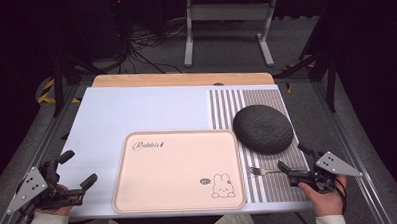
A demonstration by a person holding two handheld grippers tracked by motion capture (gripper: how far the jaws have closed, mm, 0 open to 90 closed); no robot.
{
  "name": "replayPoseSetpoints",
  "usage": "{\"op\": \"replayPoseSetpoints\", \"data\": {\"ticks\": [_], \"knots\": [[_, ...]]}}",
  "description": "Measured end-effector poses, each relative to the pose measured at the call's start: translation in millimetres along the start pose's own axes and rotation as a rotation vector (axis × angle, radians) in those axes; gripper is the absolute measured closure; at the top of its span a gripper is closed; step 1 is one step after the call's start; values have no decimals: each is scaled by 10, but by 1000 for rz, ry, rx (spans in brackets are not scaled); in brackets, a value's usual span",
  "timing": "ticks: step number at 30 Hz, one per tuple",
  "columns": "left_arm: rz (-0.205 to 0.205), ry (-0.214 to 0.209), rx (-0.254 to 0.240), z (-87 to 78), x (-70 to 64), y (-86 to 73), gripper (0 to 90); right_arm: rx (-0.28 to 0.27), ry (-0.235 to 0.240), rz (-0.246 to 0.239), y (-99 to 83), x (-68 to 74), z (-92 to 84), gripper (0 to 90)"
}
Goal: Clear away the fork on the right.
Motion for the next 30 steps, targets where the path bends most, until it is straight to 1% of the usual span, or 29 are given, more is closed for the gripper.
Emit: {"op": "replayPoseSetpoints", "data": {"ticks": [6, 8, 15, 16, 20, 22, 23, 27, 29, 30], "knots": [[3, -1, -3, 7, -3, 6, 5, -7, -1, 1, 13, -6, -8, 36], [5, 1, 4, 3, 0, -2, 5, -5, 2, 1, 8, -4, -3, 36], [2, 4, 2, 0, -1, 1, 6, 1, 8, -4, 15, 5, 9, 37], [2, 7, 5, 1, 2, -2, 6, 0, 11, 0, 28, 10, 16, 37], [1, 7, 11, 4, 5, -10, 6, -6, 21, -9, 110, 8, 83, 38], [5, 9, 12, -2, 5, -8, 6, 3, 32, -11, 150, 19, 126, 39], [6, 10, 13, -2, 5, -9, 7, 3, 38, -18, 173, 21, 149, 40], [5, 8, 16, 7, 1, -13, 6, 0, 66, -15, 267, 53, 233, 44], [6, 8, 17, 6, -2, -13, 6, 3, 78, -26, 310, 67, 274, 46], [6, 7, 16, 5, -2, -12, 6, 12, 83, -25, 329, 76, 291, 46]]}}
Point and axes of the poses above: each handheld gripper's, and its own axes: z roughly forward along the jaws, y roughly out of its top, x roughly to its left, the point moved 7 cm from there along z, roughly forward along the jaws, and after that the axes turned 5 degrees about -z, right-handed, at the moved point
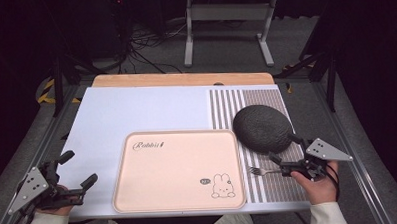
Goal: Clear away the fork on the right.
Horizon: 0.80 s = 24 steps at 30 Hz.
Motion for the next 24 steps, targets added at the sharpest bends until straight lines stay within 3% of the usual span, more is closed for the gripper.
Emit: {"op": "replayPoseSetpoints", "data": {"ticks": [6, 12, 16, 18, 21, 24], "knots": [[1, 2, 0, 2, 0, 1, 6, 7, 58, 21, 159, 18, 105, 26], [1, 0, 0, -1, 0, 1, 6, 12, 72, 14, 308, 12, 210, 27], [1, -1, 2, 2, 3, 0, 7, 114, 97, -41, 333, 8, 246, 47], [0, -1, 3, 2, 0, -1, 7, 160, 101, -45, 356, -15, 243, 66], [3, 4, 1, 2, 1, 2, 7, 195, 109, -55, 381, -14, 246, 82], [-1, 1, 3, 2, 1, -1, 7, 259, 137, -98, 410, 10, 265, 84]]}}
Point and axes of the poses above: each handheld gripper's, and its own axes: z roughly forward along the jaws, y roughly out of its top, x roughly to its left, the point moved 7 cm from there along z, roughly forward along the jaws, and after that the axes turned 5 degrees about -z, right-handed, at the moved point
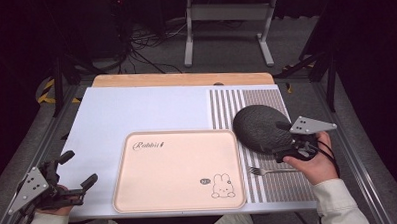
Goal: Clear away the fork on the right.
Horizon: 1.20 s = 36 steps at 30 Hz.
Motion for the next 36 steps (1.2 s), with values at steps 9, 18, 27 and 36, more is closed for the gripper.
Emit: {"op": "replayPoseSetpoints", "data": {"ticks": [9, 18, 27, 36], "knots": [[0, 0, 1, 1, -1, -1, 6, 183, 21, -133, 22, -1, 2, 69], [-2, -1, 4, 3, 1, -4, 7, 355, 89, -220, -34, -47, -12, 124], [-5, 0, 2, 5, 5, -6, 7, 489, 157, -267, -146, -19, 25, 169], [-3, 4, 8, 4, 8, -9, 7, 606, 269, -332, -291, 89, 75, 196]]}}
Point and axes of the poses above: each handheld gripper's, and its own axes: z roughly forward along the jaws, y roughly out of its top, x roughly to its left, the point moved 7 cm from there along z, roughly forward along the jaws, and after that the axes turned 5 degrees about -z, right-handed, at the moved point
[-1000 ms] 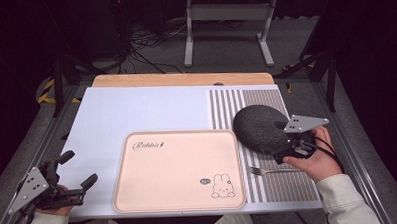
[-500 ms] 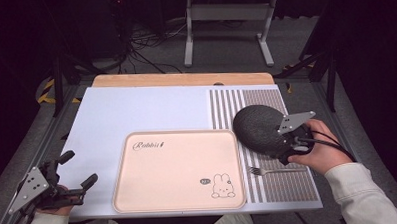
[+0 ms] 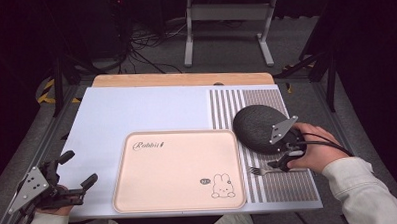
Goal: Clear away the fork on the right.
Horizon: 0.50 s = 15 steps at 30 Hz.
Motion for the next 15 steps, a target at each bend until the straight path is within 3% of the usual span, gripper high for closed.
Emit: {"op": "replayPoseSetpoints", "data": {"ticks": [1, 7, 15], "knots": [[-1, 0, 0, 1, -1, 0, 7, 11, 12, -20, -11, 11, 33, 198], [-2, -2, 0, -1, 1, 0, 6, 81, 78, -21, -90, 100, 92, 197], [-3, -1, 2, 0, 0, -1, 7, 91, 99, -18, -120, 139, 159, 198]]}}
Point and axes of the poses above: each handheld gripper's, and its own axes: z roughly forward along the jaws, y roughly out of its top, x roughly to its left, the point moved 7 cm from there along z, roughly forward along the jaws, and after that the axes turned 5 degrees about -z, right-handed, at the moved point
